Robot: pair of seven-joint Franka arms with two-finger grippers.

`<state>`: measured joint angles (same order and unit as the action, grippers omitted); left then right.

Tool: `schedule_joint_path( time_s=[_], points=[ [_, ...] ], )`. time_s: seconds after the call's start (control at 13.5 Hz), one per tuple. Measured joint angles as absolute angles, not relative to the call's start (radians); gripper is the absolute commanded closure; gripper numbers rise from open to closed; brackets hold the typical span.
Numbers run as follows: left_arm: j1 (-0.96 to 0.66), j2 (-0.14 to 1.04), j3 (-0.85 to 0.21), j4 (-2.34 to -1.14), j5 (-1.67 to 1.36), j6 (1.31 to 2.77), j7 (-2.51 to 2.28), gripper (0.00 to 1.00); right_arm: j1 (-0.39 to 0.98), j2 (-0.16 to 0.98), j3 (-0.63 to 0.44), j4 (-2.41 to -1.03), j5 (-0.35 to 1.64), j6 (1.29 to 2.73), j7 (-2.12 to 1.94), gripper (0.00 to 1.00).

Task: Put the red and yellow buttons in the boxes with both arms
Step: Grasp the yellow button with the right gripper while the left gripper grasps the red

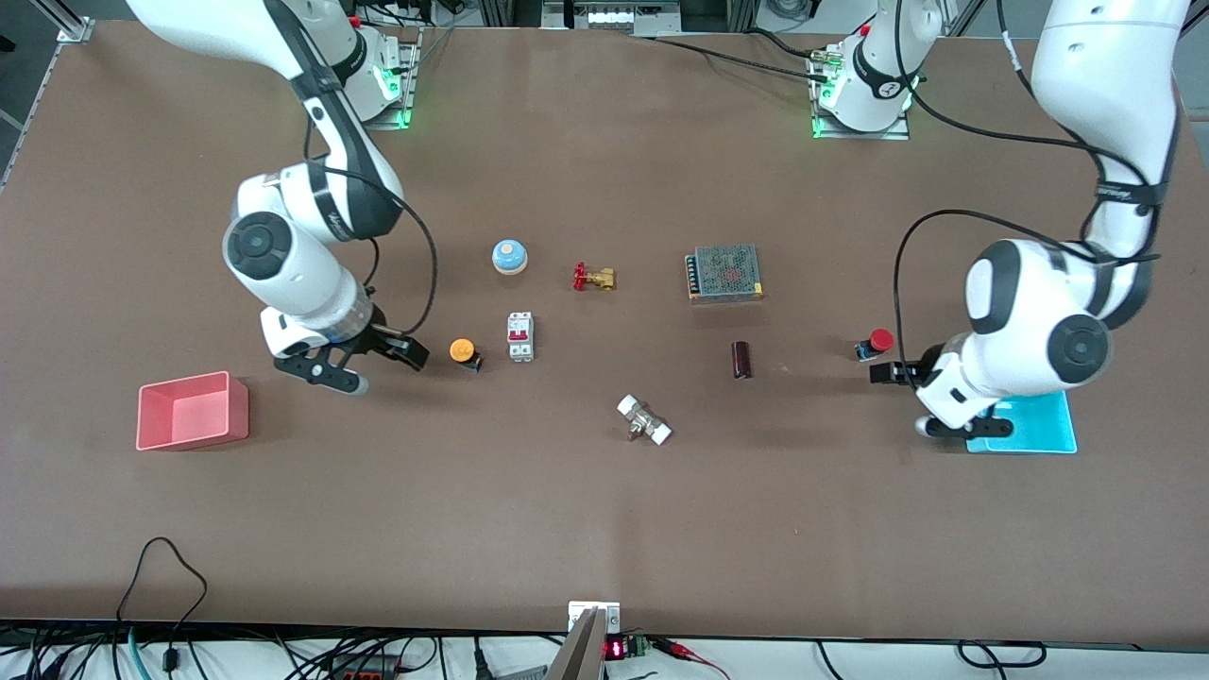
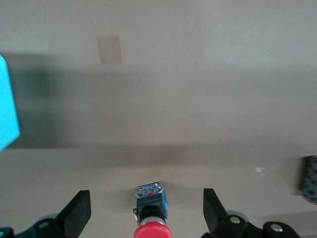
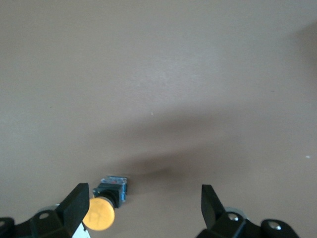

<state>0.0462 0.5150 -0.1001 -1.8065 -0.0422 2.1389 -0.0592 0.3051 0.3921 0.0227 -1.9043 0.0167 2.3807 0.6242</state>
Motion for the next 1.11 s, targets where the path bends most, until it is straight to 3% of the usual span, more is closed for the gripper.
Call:
schedule_joint_path(
  time_s=[0.52,1.11],
  points=[
    [0.053,0.489,-0.099,-1.918,-0.051,2.156,-0.211,0.00,0.377,0.448,0.025,-1.868,0.017,2.384,0.674,0.00],
    [0.052,0.492,-0.100,-1.961,-0.089,2.167,-0.216,0.00,0.382,0.506,0.052,-1.867,0.017,2.395,0.592,0.00]
  ],
)
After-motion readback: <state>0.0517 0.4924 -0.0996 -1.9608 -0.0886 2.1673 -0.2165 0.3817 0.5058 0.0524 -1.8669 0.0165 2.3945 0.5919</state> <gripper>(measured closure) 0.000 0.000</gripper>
